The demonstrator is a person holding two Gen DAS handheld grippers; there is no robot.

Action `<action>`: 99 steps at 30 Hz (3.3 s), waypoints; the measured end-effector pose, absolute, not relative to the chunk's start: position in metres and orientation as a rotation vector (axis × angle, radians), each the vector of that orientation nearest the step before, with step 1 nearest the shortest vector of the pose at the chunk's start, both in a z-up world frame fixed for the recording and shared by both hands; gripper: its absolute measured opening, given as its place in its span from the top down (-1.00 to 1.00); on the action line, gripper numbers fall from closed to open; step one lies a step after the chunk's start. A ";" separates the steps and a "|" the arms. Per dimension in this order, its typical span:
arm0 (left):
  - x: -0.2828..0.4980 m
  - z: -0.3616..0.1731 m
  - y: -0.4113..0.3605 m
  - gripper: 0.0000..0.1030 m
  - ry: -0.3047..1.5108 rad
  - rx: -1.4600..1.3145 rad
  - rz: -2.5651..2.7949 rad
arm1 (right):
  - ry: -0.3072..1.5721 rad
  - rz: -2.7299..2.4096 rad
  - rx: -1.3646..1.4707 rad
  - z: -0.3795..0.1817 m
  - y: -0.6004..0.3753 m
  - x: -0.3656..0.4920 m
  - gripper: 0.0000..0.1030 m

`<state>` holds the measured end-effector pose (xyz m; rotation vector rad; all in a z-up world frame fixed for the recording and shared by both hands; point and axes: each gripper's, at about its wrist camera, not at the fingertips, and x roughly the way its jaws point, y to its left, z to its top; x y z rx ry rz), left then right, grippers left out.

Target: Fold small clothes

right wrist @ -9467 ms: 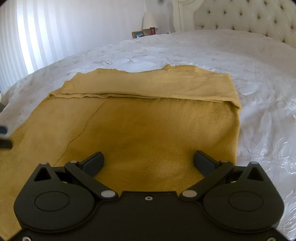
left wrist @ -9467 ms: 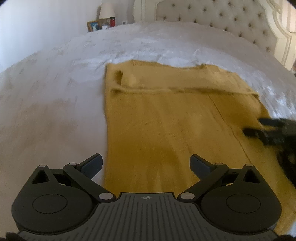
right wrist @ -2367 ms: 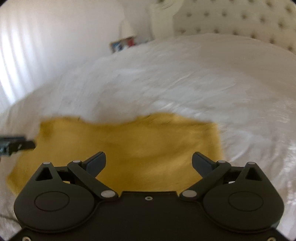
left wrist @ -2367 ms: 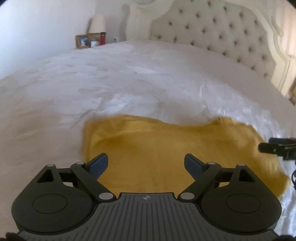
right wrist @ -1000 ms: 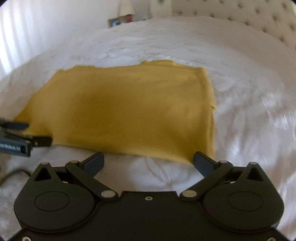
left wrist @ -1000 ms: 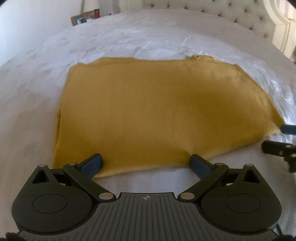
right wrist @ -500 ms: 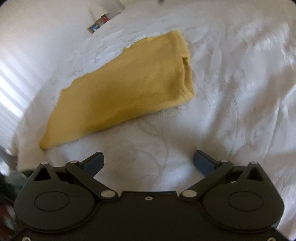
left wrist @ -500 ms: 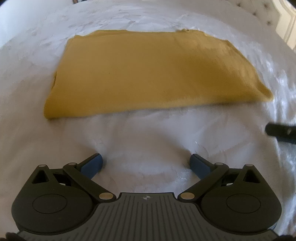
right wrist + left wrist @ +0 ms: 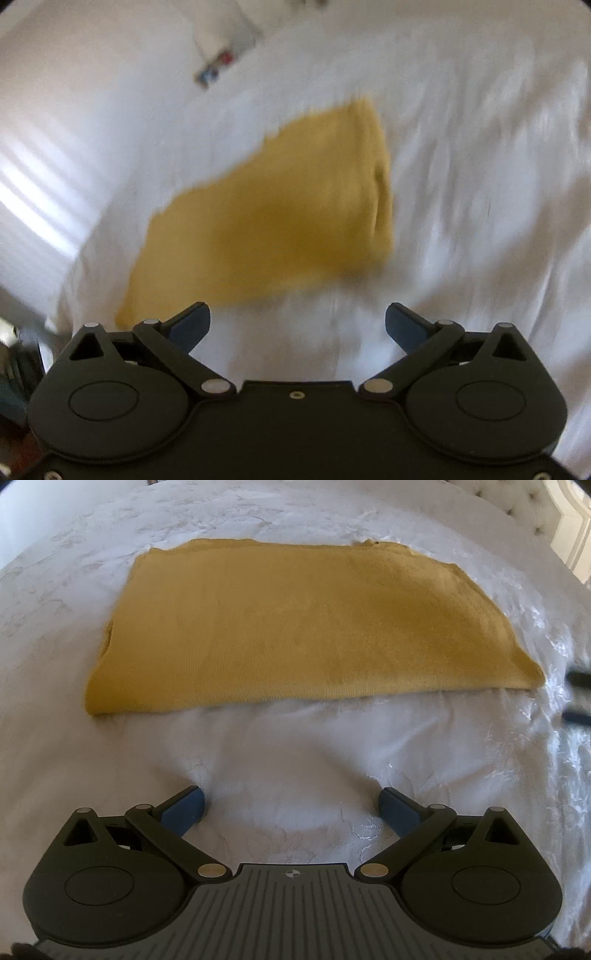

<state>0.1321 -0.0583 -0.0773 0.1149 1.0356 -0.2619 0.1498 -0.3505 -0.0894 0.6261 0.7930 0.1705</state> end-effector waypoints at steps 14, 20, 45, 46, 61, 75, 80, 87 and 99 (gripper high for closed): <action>0.126 -0.079 -0.058 -0.98 1.010 0.111 -0.261 | 0.811 0.134 0.550 -0.119 -0.379 0.241 -0.70; 0.126 -0.061 -0.055 -0.67 0.963 0.080 -0.293 | 0.792 0.197 0.571 -0.129 -0.376 0.264 -0.65; 0.297 -0.047 -0.109 -0.67 0.898 0.096 -0.147 | 0.772 0.213 0.517 -0.137 -0.373 0.279 -0.39; 0.300 -0.050 -0.111 -0.67 0.905 0.103 -0.138 | 0.770 0.215 0.519 -0.138 -0.373 0.278 -0.39; 0.319 -0.068 -0.126 -0.72 0.950 0.170 -0.093 | 0.762 0.226 0.526 -0.138 -0.376 0.275 -0.39; 0.291 -0.062 -0.118 -0.70 0.979 0.170 -0.134 | 0.782 0.233 0.549 -0.137 -0.378 0.280 -0.39; 0.251 -0.063 -0.105 -0.70 0.983 0.160 -0.162 | 0.783 0.235 0.559 -0.138 -0.379 0.280 -0.39; 0.204 -0.066 -0.086 -0.68 0.969 0.142 -0.207 | 0.805 0.229 0.572 -0.137 -0.380 0.284 -0.39; 0.194 -0.034 -0.002 -0.65 0.792 0.084 -0.153 | 0.899 0.176 0.486 -0.123 -0.368 0.295 0.22</action>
